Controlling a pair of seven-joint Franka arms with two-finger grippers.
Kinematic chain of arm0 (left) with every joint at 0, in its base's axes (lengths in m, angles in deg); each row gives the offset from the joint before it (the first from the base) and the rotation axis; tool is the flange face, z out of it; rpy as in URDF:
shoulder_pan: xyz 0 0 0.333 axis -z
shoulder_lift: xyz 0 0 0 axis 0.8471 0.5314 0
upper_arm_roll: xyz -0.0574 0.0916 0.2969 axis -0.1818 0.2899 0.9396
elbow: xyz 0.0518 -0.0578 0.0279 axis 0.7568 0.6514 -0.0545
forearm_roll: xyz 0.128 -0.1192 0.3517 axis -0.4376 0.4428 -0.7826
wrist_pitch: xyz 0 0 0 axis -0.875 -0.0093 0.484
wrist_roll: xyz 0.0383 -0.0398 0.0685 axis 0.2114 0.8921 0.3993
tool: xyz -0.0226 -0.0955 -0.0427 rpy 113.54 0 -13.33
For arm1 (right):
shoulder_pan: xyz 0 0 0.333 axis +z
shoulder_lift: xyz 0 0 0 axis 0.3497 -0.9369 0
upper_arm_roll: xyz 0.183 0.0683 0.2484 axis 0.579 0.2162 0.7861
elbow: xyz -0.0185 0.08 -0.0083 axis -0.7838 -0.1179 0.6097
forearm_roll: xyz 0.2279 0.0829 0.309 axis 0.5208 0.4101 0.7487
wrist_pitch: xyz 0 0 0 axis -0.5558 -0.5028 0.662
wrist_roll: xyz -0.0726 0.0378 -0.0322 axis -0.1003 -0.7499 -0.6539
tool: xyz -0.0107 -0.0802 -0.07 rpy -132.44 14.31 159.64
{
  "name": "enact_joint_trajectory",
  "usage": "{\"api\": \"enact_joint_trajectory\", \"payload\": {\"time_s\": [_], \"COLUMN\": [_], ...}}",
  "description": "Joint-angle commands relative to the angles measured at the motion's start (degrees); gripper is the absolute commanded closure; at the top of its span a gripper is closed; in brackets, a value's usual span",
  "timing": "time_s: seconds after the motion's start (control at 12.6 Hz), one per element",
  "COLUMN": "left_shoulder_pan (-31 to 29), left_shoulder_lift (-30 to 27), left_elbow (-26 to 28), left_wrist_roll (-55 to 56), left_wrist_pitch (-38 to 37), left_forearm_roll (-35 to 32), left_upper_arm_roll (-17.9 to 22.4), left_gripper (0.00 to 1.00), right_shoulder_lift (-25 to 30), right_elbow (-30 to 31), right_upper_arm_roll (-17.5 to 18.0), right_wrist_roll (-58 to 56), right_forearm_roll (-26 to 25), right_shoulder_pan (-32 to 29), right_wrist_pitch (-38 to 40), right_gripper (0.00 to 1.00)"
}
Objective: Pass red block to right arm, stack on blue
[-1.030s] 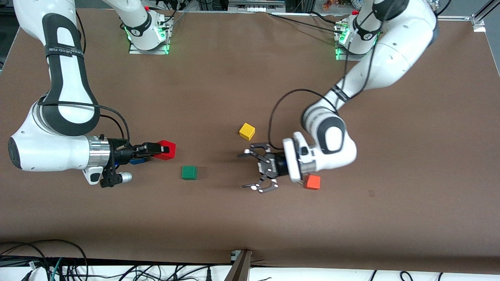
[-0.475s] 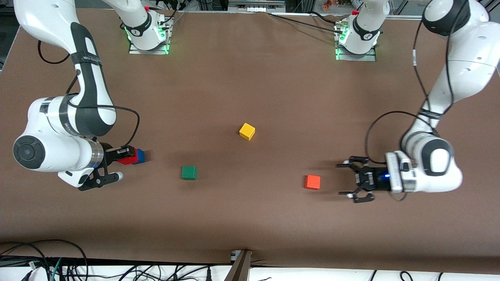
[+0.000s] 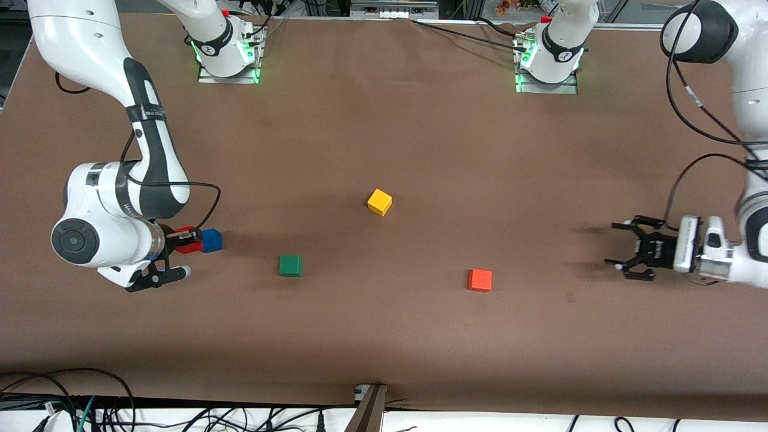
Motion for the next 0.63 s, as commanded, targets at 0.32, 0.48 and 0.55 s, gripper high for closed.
{"api": "enact_joint_trajectory", "payload": {"time_s": [0.32,0.48,0.55], "left_shoulder_pan": [13.8,14.9,15.0], "left_shoulder_lift": [-18.8,-25.6,-28.2], "left_elbow": [-1.3,0.5,0.8], "left_wrist_roll": [-2.3,0.1,1.7], "left_wrist_pitch": [-1.3,0.6,0.9], "left_forearm_roll": [-19.2,-22.2,-22.3], "left_upper_arm_roll": [17.4,17.5,17.5], "left_gripper": [0.00,0.00,0.00], "right_shoulder_lift": [1.3,1.3,1.4], "right_elbow": [5.7,6.3,6.6], "right_upper_arm_roll": [0.2,0.2,0.2], "right_wrist_roll": [-3.7,-5.0,-6.2], "right_forearm_roll": [-1.1,-1.1,-1.1], "right_shoulder_pan": [0.0,0.0,0.0], "right_wrist_pitch": [-5.1,-5.4,-5.4], "right_gripper": [1.00,1.00,1.00]}}
